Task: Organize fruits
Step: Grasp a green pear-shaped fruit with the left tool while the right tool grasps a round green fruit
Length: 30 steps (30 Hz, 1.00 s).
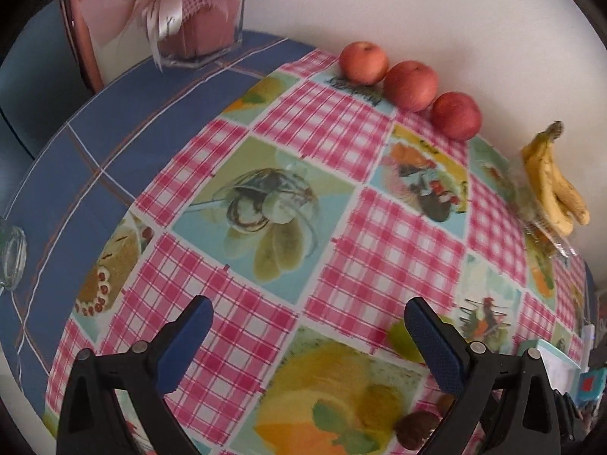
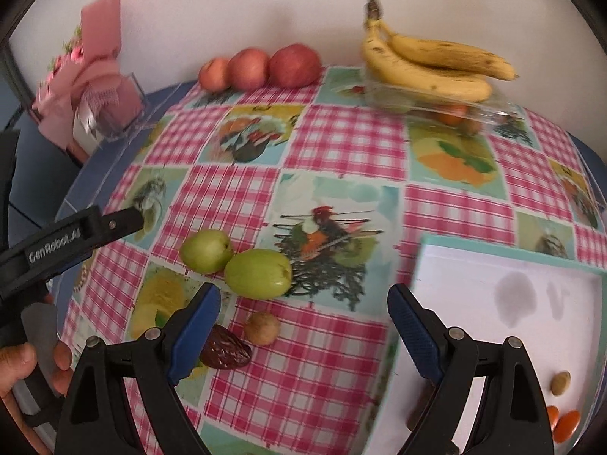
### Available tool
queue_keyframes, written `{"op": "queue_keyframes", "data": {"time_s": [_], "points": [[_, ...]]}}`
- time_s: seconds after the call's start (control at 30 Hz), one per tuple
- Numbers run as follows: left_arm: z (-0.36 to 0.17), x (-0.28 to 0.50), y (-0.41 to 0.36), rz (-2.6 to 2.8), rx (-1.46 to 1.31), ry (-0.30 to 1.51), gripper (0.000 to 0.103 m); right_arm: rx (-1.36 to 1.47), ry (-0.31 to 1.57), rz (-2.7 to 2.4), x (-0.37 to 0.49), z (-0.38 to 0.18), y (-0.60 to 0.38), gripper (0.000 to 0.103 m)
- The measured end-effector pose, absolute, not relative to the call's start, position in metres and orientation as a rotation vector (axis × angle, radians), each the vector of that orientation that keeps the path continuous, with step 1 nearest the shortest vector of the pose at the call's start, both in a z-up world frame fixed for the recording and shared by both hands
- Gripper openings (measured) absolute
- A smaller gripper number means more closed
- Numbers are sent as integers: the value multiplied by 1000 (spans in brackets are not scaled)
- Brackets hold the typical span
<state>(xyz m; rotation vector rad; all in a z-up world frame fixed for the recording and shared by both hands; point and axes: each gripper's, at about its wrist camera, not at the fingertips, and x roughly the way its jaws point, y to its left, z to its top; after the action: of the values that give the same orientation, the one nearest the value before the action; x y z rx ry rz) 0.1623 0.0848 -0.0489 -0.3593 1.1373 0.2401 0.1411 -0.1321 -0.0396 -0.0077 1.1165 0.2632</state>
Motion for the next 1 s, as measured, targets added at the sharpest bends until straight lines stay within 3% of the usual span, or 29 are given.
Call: {"op": "queue_keyframes", "data": {"time_s": [0.5, 0.63, 0.73, 1.0], "points": [[-65, 175, 94, 234, -432, 1170, 102, -168, 1154, 286, 157, -73, -88, 88], [-66, 178, 90, 214, -438, 1175, 102, -186, 1152, 284, 159, -76, -85, 79], [-67, 179, 86, 198, -435, 1180, 102, -187, 1154, 291, 159, -77, -85, 63], [-67, 181, 76, 147, -453, 1196, 102, -148, 1150, 315, 157, -72, -91, 54]]}}
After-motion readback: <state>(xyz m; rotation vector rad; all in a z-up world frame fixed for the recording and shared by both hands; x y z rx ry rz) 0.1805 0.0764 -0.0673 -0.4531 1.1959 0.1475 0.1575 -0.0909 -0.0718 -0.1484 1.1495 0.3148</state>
